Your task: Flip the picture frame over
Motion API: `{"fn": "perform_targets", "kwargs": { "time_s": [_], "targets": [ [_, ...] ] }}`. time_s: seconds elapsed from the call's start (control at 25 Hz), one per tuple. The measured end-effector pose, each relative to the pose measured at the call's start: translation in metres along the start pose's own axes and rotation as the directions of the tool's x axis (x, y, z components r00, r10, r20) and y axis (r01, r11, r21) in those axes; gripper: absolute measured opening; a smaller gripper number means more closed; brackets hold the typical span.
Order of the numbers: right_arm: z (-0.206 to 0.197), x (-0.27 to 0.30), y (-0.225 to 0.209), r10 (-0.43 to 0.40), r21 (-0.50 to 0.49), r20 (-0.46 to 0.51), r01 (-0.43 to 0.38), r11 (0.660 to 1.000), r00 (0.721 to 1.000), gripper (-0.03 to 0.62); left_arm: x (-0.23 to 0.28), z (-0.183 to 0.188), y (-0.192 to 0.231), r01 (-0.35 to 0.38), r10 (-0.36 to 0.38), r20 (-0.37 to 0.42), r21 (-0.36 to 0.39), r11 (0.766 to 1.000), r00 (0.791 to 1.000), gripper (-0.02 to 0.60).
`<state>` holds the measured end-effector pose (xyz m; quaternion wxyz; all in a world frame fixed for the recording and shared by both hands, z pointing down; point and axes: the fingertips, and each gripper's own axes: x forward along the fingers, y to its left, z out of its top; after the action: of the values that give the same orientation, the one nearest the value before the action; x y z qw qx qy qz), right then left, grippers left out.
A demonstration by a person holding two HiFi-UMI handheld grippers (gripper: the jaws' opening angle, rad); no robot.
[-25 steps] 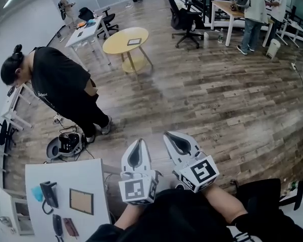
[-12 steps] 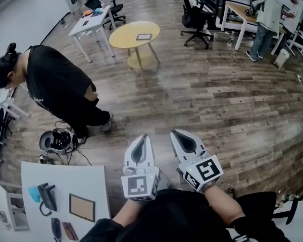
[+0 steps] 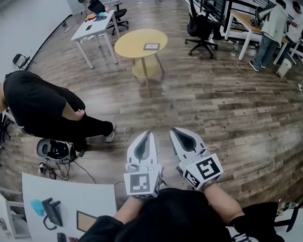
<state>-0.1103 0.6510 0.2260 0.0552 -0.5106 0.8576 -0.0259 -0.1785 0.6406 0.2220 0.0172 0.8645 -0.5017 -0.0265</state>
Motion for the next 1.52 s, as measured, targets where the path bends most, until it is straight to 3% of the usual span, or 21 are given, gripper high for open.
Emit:
{"fn": "perform_targets", "kwargs": {
  "time_s": [0.32, 0.6, 0.84, 1.2, 1.36, 1.52],
  "targets": [
    [-0.012, 0.040, -0.002, -0.015, -0.006, -0.025, 0.015, 1.000, 1.000, 0.018, 0.027, -0.006, 0.032, 0.011, -0.011, -0.017, -0.023, 1.000, 1.000, 0.021],
    [-0.018, 0.054, -0.035, -0.033, 0.015, -0.047, 0.034, 0.999, 0.998, 0.018, 0.061, -0.016, 0.033, 0.017, -0.019, -0.070, -0.023, 1.000, 0.997, 0.021],
    [-0.015, 0.093, -0.104, -0.046, 0.034, -0.027, 0.047, 0.998, 0.999, 0.018, 0.135, -0.018, 0.038, 0.014, -0.014, -0.052, 0.006, 1.000, 0.999, 0.021],
    [-0.012, 0.142, -0.230, -0.064, 0.087, -0.019, 0.065, 0.994, 0.998, 0.018, 0.260, -0.030, 0.029, -0.029, 0.035, -0.119, 0.048, 0.998, 0.992, 0.021],
    [-0.011, 0.156, -0.265, -0.043, 0.080, -0.011, 0.044, 0.996, 0.999, 0.018, 0.295, -0.032, 0.022, -0.037, 0.042, -0.103, 0.055, 0.998, 0.994, 0.021],
    [-0.010, 0.166, -0.296, -0.043, 0.127, -0.006, 0.043, 0.991, 0.999, 0.018, 0.319, -0.033, 0.024, -0.081, 0.093, -0.139, 0.090, 0.993, 0.986, 0.021]
  ]
}}
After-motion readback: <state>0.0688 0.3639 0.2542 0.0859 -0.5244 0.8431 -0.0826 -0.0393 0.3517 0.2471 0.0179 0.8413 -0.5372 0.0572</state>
